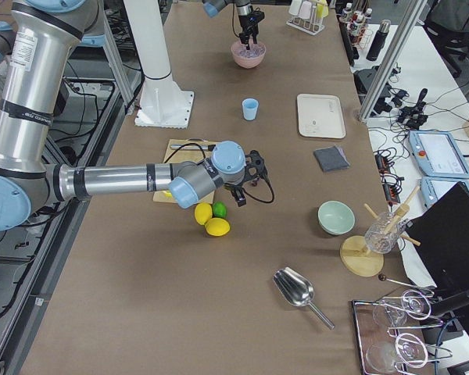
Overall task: Put ice and cherries in cup
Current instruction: 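Lower the left gripper into the bowl and grasp another ice cube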
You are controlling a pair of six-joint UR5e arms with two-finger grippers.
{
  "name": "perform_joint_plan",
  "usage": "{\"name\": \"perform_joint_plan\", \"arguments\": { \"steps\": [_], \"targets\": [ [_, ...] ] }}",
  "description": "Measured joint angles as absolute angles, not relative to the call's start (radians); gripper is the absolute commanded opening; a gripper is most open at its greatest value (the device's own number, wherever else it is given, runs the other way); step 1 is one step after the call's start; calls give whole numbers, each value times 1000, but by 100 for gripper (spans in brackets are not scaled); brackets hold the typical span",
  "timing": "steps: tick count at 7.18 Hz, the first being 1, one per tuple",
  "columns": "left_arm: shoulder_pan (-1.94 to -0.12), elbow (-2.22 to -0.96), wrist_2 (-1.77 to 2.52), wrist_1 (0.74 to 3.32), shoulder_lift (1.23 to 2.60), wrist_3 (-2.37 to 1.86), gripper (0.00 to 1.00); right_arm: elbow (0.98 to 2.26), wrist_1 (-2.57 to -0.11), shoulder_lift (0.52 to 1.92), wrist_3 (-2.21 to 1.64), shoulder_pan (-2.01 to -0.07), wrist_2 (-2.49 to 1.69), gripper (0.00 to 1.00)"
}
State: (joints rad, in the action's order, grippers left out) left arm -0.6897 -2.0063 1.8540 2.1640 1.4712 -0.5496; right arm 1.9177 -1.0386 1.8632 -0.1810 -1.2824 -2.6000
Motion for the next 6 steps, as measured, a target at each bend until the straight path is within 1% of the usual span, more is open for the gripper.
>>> {"name": "perform_joint_plan", "arguments": {
  "steps": [2, 3, 6],
  "targets": [
    [-620, -2007, 1795, 2164, 1478, -557, 73, 1918, -1038, 1864, -181, -1281, -2600, 99],
    [-606, -2007, 1780, 2165, 1475, -559, 70, 1918, -1039, 1864, -181, -1280, -2600, 99],
    [-599, -1990, 1775, 2167, 1467, -559, 66, 1918, -1038, 1864, -182, -1279, -2600, 99]
  ]
}}
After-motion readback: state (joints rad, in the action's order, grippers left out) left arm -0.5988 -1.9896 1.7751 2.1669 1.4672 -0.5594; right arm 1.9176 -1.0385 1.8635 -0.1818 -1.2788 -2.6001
